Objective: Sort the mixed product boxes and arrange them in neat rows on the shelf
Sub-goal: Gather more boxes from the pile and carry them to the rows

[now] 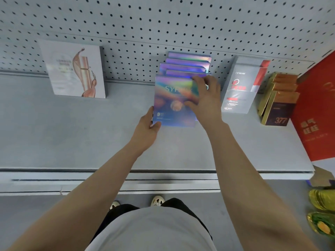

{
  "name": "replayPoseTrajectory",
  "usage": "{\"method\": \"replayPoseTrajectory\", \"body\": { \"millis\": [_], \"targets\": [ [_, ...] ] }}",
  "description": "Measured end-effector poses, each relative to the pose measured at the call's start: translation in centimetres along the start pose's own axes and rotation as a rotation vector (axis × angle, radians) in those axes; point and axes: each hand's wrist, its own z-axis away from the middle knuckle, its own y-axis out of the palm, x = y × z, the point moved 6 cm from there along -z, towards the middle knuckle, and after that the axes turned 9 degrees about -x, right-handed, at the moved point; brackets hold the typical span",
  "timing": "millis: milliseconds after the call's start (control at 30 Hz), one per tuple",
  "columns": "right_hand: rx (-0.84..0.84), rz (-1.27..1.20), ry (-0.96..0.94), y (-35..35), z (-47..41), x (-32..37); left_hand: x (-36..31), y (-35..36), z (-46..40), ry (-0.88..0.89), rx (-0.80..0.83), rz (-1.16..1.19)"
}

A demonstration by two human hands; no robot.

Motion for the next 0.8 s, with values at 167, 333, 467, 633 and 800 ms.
{"method": "replayPoseTrajectory", "body": {
  "millis": [167, 333, 467, 633, 800],
  "targets": [
    [0.004, 0.053, -0.036, 0.3, -0.2, 0.0, 1.4, 0.0, -0.7, -0.042, 0.000, -0.064],
    [-0.002, 0.129, -0.086, -0.1, -0.1, 0.6, 1.6, -0.9, -0.4, -0.071, -0.024, -0.069],
    [-0.148, 0.193, -0.081, -0.8, 1.5, 2.7, 2.0, -3.9, 1.1, -0.054, -0.096, -0.042],
    [-0.126, 0.089, -0.049, 1.7, 5.6, 8.1, 3.3, -11.7, 4.8, -0.015, -0.215, -0.016],
    [0.046, -0.014, -0.207, 7.9, 12.1, 19.4, 7.8, -23.4, 11.1, -0.074, -0.429, 0.028]
  ]
}}
